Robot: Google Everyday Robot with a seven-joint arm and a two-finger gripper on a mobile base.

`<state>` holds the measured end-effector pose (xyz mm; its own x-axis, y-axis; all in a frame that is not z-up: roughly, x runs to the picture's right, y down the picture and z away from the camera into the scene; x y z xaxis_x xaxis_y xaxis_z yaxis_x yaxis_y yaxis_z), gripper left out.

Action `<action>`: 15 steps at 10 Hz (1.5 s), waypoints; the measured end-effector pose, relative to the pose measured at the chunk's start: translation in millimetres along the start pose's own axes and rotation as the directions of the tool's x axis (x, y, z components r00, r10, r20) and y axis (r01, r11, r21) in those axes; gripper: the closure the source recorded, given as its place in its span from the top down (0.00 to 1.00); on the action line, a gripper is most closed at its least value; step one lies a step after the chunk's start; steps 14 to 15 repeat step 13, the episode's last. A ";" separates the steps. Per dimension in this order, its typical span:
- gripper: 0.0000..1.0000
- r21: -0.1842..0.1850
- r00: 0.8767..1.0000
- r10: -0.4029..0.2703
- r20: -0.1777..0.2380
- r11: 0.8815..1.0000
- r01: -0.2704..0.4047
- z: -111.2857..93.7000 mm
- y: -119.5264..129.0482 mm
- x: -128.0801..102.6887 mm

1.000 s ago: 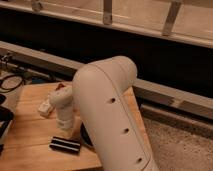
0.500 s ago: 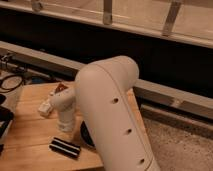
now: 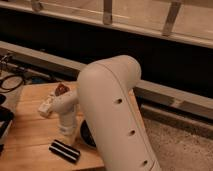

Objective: Push the eraser across the table

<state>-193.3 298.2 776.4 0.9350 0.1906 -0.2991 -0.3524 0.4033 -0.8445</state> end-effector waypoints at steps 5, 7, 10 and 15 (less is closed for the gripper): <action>0.00 0.000 1.000 0.011 -0.003 1.000 -0.011 3.7 4.4 5.5; 0.00 -0.008 1.000 0.015 -0.007 1.000 -0.015 5.9 8.6 7.9; 0.00 -0.028 0.999 0.026 -0.018 0.999 -0.027 9.6 13.4 15.0; 0.00 -0.034 0.999 0.026 -0.023 0.999 -0.027 10.9 15.8 16.8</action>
